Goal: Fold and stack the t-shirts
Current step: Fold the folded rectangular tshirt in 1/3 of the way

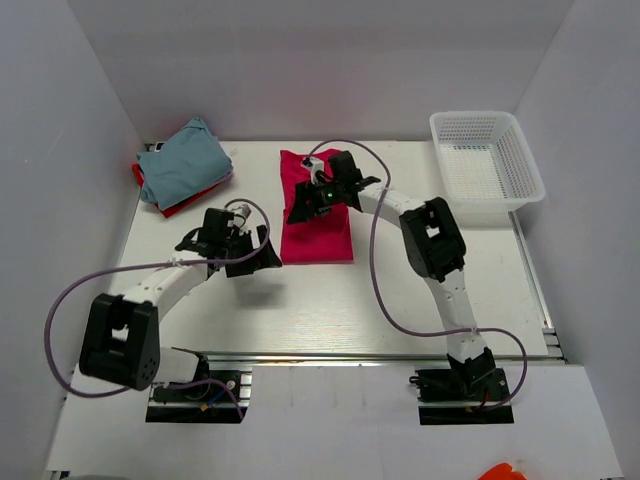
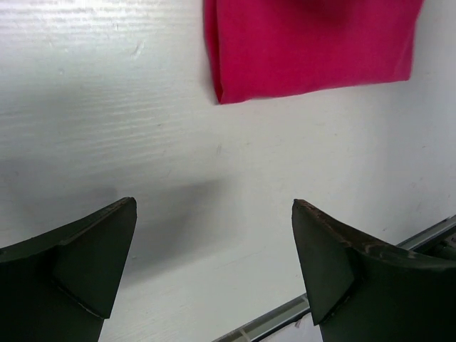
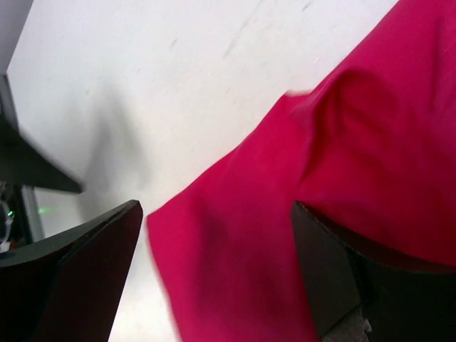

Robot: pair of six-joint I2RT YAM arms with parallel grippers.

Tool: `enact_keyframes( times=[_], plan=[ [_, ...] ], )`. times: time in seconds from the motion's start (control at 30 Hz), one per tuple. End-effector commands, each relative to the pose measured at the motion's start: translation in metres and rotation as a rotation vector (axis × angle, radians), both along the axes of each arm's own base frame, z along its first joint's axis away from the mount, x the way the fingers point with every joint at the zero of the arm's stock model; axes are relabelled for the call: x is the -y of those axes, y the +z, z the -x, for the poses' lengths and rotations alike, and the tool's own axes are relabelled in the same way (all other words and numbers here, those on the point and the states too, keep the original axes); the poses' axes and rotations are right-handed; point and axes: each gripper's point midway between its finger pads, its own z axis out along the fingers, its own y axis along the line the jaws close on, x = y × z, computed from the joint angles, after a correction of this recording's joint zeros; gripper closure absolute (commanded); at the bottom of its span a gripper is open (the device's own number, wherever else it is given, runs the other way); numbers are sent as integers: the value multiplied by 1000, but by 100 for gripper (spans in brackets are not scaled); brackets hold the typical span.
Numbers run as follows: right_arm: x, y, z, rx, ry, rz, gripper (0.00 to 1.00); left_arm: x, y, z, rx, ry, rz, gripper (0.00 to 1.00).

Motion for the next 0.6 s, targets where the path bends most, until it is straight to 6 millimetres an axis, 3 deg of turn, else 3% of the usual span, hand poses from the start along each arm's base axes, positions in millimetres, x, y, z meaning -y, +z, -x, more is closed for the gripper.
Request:
enact_keyframes(
  times=[0.0, 0.1, 0.27, 0.3, 0.57],
  plan=[
    [-9, 12, -26, 48, 8, -46, 10, -4, 30, -8, 119, 15, 0, 0],
    [-11, -6, -39, 61, -37, -39, 10, -7, 35, -6, 147, 21, 0, 0],
    [-29, 18, -72, 150, -103, -184, 10, -6, 40, -3, 165, 16, 12, 0],
    [-28, 15, -76, 142, -110, -194, 10, -8, 38, -2, 159, 15, -5, 0],
    [-25, 57, -111, 232, -195, -292, 10, -10, 39, -3, 160, 20, -12, 0]
  ],
)
